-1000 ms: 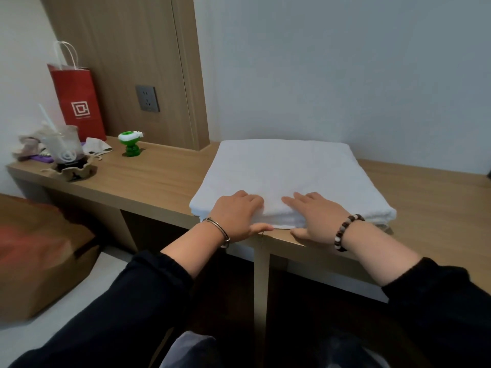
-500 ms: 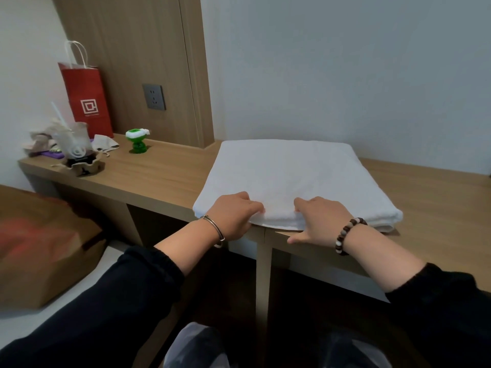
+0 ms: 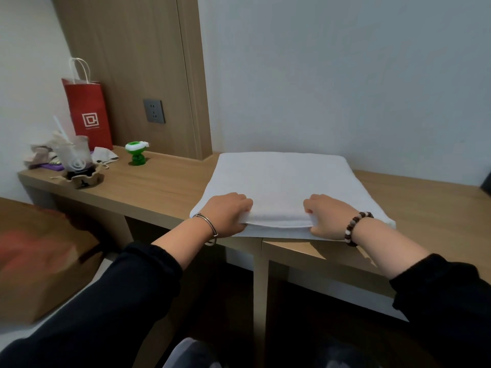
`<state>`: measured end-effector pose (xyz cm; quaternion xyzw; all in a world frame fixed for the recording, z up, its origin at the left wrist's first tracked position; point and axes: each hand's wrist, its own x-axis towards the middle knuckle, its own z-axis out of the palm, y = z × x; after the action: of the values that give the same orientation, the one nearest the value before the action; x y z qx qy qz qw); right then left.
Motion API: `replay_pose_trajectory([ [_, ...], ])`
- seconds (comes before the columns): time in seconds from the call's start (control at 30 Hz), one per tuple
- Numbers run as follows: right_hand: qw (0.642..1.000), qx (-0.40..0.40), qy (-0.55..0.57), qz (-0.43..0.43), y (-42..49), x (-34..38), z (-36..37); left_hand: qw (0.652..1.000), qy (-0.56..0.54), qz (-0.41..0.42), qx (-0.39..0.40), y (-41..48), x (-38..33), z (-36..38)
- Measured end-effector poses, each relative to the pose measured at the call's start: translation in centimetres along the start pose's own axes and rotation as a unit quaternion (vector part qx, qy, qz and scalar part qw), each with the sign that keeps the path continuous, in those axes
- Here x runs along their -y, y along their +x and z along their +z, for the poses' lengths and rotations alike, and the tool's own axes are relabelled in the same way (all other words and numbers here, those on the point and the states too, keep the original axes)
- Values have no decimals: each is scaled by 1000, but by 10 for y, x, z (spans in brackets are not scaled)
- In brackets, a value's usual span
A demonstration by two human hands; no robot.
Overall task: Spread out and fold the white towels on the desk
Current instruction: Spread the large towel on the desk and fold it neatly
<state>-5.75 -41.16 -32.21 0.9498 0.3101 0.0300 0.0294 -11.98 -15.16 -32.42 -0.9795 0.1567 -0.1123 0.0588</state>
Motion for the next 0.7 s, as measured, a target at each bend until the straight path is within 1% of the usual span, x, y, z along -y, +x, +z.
replay_pose_trajectory([
  [0.07, 999, 38, -6, 27, 3, -7, -10, 1000, -7, -5, 8, 7, 4, -4],
  [0.1, 999, 34, -12, 40, 5, -9, -17, 1000, -3, 0, 2, 11, 6, -9],
  [0.13, 999, -4, -23, 39, 7, -11, -24, 1000, 7, 9, -20, 16, 7, -15],
  [0.17, 995, -93, -42, 17, 8, -11, -29, 998, 26, 24, -60, 20, 10, -21],
  [0.2, 976, -206, -64, -25, 8, -12, -31, 990, 52, 52, -120, 23, 11, -27],
  [0.23, 950, -295, -82, -61, 5, -10, -32, 981, 75, 76, -161, 23, 11, -32],
  [0.27, 930, -344, -97, -82, 1, -7, -29, 974, 93, 97, -182, 21, 10, -34],
  [0.3, 928, -342, -111, -95, -2, -6, -22, 971, 107, 120, -179, 19, 8, -29],
  [0.33, 945, -288, -118, -96, -3, -5, -10, 975, 110, 132, -144, 17, 7, -18],
  [0.4, 985, -133, -99, -54, -4, -7, 13, 989, 99, 101, -47, 11, 5, 9],
  [0.43, 989, -108, -97, -39, -4, -9, 21, 994, 84, 71, -9, 8, 6, 17],
  [0.5, 987, -126, -95, -28, -6, -11, 25, 999, 36, 26, -7, 5, 7, 22],
  [0.53, 985, -137, -99, -21, -6, -11, 28, 1000, 22, 17, -9, 5, 7, 21],
  [0.63, 983, -137, -126, 9, -7, -15, 30, 1000, 10, 15, 5, 5, 8, 21],
  [0.7, 981, -124, -140, 55, -12, -22, 29, 1000, 9, 10, 13, 5, 7, 23],
])
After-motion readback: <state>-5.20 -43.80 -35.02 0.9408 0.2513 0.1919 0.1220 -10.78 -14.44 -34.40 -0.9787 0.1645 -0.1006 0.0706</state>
